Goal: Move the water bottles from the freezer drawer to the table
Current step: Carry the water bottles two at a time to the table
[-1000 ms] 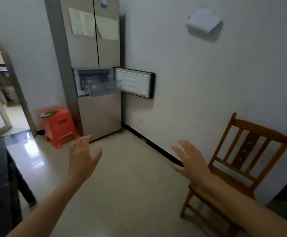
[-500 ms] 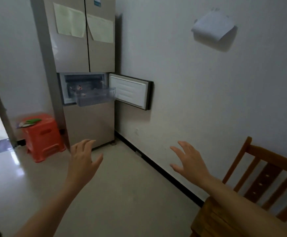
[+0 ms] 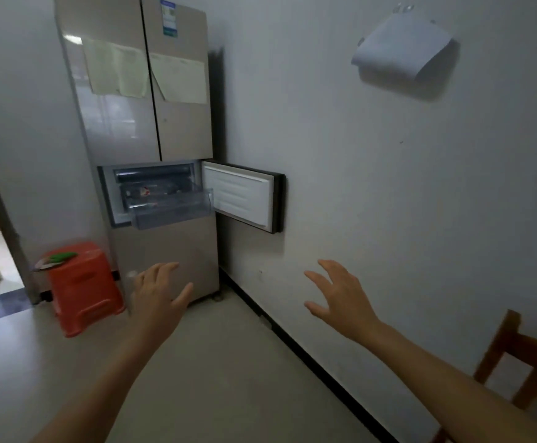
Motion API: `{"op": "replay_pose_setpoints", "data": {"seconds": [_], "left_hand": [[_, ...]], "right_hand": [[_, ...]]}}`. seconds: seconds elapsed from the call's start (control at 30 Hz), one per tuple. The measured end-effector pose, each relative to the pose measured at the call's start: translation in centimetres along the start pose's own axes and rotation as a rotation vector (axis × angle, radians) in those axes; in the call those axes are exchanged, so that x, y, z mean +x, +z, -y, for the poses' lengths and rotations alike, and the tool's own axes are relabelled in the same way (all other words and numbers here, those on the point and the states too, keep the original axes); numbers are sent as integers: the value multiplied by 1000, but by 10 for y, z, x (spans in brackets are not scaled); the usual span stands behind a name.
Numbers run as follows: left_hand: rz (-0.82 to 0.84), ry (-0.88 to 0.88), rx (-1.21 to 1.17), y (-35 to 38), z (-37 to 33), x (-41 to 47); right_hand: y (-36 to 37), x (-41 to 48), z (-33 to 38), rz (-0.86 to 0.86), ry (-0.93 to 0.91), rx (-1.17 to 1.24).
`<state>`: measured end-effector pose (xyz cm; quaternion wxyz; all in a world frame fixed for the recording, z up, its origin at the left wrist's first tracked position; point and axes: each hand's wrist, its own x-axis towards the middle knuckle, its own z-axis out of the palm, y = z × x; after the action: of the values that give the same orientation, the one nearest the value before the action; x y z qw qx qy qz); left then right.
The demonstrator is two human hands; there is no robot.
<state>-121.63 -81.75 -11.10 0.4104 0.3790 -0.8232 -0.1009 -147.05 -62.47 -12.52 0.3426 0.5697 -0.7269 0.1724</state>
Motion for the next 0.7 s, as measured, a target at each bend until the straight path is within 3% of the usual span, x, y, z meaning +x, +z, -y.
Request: {"op": "replay_pose_setpoints", "data": {"seconds": [0.27,0.7], "left_hand": [[-37,-112,79,46,-8,29],[-170,-265,215,84,116,128]], "right_hand": [[64,45,-54,-24,-83,137],[218,182,-29,31,-280,297]]}}
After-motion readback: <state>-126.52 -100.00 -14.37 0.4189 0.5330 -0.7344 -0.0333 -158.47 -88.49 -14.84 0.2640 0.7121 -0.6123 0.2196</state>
